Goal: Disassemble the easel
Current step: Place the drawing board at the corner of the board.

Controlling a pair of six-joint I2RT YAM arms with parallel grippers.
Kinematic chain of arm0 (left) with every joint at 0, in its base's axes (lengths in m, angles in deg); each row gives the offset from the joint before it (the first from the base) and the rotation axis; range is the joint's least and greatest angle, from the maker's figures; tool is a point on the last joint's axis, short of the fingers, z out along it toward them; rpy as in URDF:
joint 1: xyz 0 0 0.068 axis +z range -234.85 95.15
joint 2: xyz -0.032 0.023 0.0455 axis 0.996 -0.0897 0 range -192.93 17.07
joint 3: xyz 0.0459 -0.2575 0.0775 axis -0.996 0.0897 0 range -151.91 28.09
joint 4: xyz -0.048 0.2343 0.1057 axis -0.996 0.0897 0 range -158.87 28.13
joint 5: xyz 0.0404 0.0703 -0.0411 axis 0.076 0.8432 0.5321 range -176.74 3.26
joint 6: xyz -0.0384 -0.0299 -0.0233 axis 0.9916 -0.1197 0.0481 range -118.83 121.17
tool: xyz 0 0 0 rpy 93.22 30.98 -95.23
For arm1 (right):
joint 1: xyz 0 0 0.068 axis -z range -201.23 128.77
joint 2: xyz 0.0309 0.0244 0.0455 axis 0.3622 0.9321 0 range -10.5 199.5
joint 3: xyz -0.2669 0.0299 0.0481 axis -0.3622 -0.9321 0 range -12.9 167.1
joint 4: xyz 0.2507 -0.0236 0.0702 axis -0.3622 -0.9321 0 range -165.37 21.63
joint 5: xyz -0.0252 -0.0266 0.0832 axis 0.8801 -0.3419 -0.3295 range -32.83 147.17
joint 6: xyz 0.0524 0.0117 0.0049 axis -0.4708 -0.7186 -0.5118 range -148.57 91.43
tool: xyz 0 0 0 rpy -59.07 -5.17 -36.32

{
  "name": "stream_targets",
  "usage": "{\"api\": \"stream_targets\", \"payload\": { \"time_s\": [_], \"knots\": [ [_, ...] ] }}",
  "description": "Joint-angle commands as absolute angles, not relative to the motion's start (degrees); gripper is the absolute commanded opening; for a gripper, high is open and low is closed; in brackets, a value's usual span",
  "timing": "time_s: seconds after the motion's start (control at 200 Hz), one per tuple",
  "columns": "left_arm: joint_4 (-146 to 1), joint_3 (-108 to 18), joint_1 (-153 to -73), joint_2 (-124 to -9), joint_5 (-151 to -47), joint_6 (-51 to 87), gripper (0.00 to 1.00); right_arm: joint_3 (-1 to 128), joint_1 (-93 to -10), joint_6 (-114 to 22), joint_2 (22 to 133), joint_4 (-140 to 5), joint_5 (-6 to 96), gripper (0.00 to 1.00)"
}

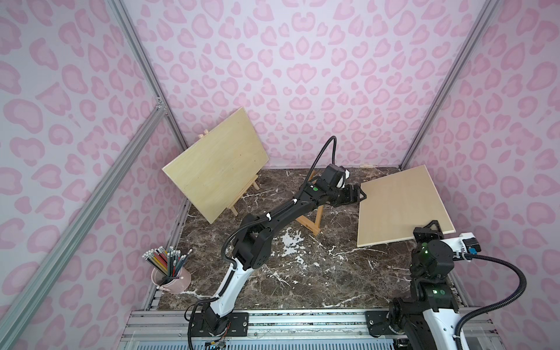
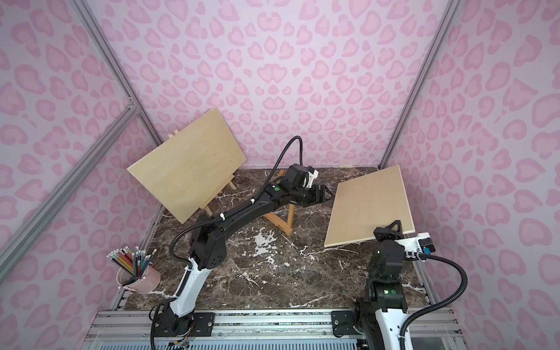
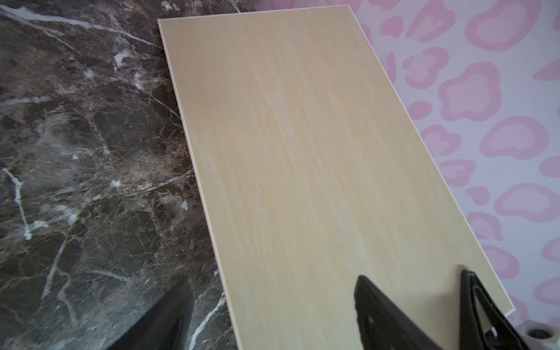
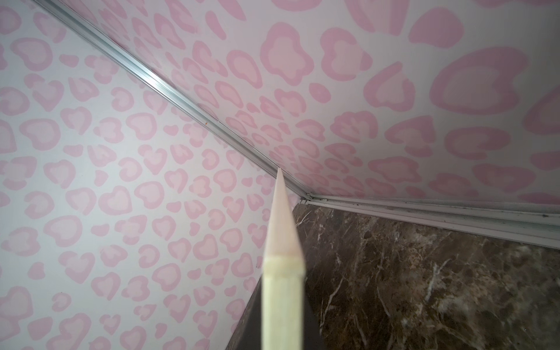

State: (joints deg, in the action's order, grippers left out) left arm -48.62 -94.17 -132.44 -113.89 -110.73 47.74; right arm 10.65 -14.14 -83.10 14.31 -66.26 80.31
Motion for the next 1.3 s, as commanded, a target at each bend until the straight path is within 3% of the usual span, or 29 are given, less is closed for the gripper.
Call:
{"api": "stream_targets", "payload": {
  "time_s": [0.0, 0.17, 0.31, 0.74, 1.025, 1.16, 1.295],
  "knots": [
    [-46.6, -94.7, -132.5, -113.9, -109.6, 45.8, 0.84, 10.6, -6.1, -84.8, 17.7, -58.8, 64.2, 0.00],
    [-45.8, -93.9, -132.5, -113.4, -108.9, 45.4, 0.84, 6.8, 7.7, -88.6, 25.4, -54.6, 45.7, 0.00],
    [-45.7, -93.3, -132.5, -112.8, -108.8, 44.9, 0.84, 5.6, 10.9, -87.8, 31.0, -53.0, 39.9, 0.00],
    [-47.5, -93.0, -133.7, -112.2, -109.6, 46.0, 0.83, 6.5, 11.7, -81.0, 47.6, -53.1, 34.0, 0.00],
    [-49.3, -90.6, -134.3, -110.9, -110.0, 46.4, 0.84, 3.8, 13.1, -80.9, 63.0, -43.4, 27.7, 0.00],
    [-49.1, -90.4, -134.8, -110.2, -110.0, 46.1, 0.84, 2.5, 13.8, -81.3, 65.3, -41.8, 28.5, 0.00],
    [-49.6, -89.9, -134.8, -109.6, -110.0, 46.2, 0.84, 0.5, 14.1, -81.7, 62.6, -43.1, 31.5, 0.11]
  ]
}}
